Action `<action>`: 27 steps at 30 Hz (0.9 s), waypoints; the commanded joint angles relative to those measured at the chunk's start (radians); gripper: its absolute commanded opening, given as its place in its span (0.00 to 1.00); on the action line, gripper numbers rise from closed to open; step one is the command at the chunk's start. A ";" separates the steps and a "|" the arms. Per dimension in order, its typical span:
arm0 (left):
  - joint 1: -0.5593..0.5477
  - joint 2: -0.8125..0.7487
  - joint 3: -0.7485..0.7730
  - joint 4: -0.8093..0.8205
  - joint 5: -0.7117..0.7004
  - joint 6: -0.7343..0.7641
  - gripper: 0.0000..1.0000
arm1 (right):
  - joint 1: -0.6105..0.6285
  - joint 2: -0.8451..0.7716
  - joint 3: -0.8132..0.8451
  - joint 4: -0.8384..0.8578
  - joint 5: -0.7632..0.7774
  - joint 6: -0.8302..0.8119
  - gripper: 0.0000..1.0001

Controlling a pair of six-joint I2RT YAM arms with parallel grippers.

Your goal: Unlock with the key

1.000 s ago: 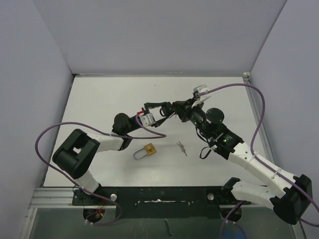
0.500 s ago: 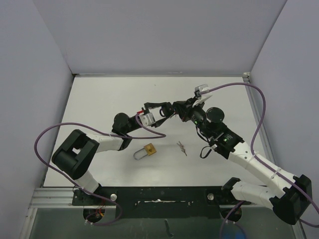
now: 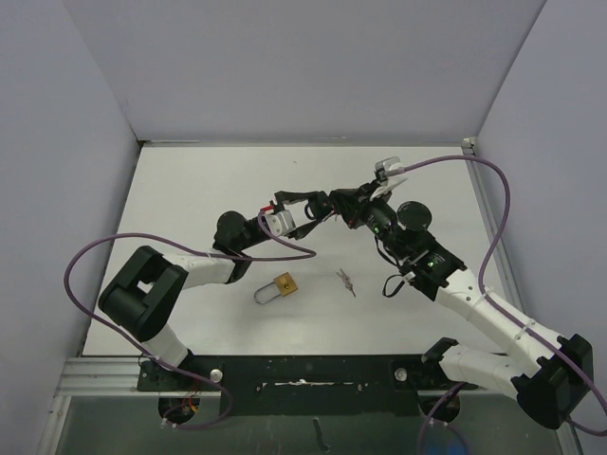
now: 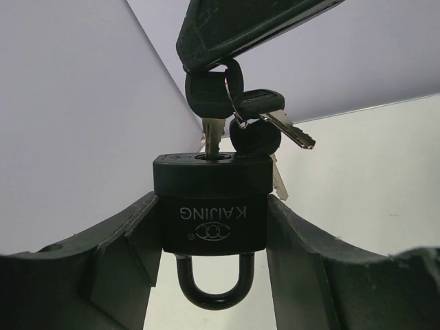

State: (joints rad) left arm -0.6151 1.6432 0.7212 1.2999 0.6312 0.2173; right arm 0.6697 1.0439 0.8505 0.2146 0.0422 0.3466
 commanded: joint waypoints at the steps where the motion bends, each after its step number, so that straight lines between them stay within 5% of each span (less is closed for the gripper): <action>1: -0.001 -0.103 0.126 0.213 -0.032 -0.023 0.00 | 0.008 0.030 0.015 -0.127 -0.053 0.029 0.00; 12: 0.004 -0.113 0.143 0.217 -0.077 -0.049 0.00 | -0.007 0.019 0.016 -0.158 -0.017 0.040 0.00; 27: 0.029 -0.099 0.186 0.209 0.001 -0.119 0.00 | -0.025 0.022 0.029 -0.127 -0.166 -0.050 0.00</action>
State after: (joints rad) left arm -0.5961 1.6432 0.7841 1.2739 0.6830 0.1406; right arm 0.6403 1.0344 0.8703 0.2249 -0.0101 0.3096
